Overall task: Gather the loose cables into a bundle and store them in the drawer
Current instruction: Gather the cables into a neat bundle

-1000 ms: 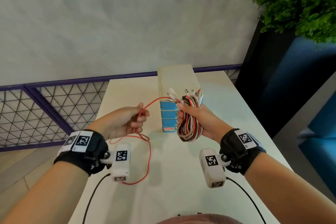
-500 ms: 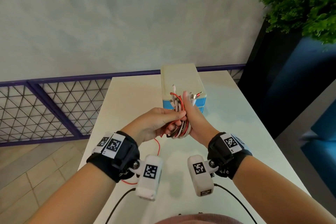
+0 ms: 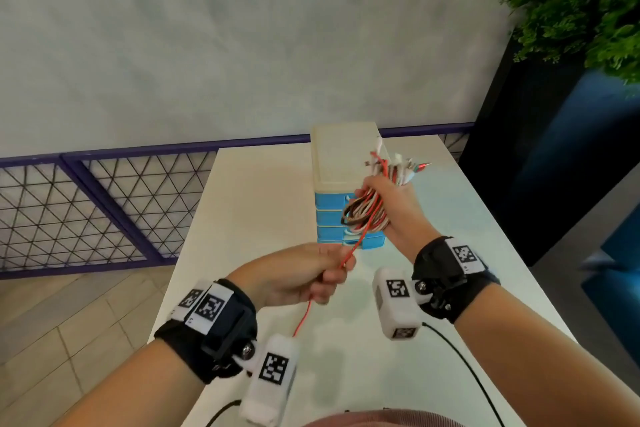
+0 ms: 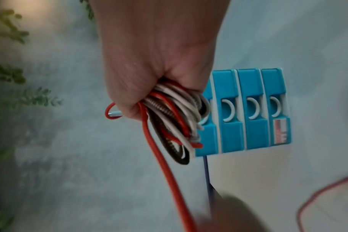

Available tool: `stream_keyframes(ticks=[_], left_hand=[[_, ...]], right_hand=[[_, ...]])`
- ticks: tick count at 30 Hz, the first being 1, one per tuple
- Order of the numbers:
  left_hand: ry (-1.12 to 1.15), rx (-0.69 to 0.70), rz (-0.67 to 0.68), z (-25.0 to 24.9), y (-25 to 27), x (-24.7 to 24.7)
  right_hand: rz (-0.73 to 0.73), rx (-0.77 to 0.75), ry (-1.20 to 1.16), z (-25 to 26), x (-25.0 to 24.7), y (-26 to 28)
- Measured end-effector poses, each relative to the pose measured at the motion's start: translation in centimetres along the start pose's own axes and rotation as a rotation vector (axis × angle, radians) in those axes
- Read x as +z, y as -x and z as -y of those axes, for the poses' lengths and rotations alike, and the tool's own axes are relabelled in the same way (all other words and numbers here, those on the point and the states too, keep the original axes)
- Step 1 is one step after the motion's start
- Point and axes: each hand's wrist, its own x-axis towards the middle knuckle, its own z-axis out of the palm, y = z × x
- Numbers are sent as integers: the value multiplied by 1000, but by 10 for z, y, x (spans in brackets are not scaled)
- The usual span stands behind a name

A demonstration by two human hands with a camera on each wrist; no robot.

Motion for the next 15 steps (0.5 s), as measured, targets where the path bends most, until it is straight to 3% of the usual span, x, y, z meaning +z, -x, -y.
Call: stream_keyframes(ticks=[2, 4, 8, 12, 15], left_hand=[[-95, -98, 74, 21, 5, -8], [-293, -129, 24, 38, 5, -19], [-873, 23, -293, 33, -4, -40], [-932, 271, -608, 0, -10, -39], [-960, 376, -641, -19, -10, -36]], right_hand=[[12, 15, -141, 12, -6, -6], [55, 51, -166, 23, -12, -6], [224, 187, 159, 24, -16, 0], [350, 200, 426, 10, -9, 10], [342, 106, 589, 4, -2, 16]])
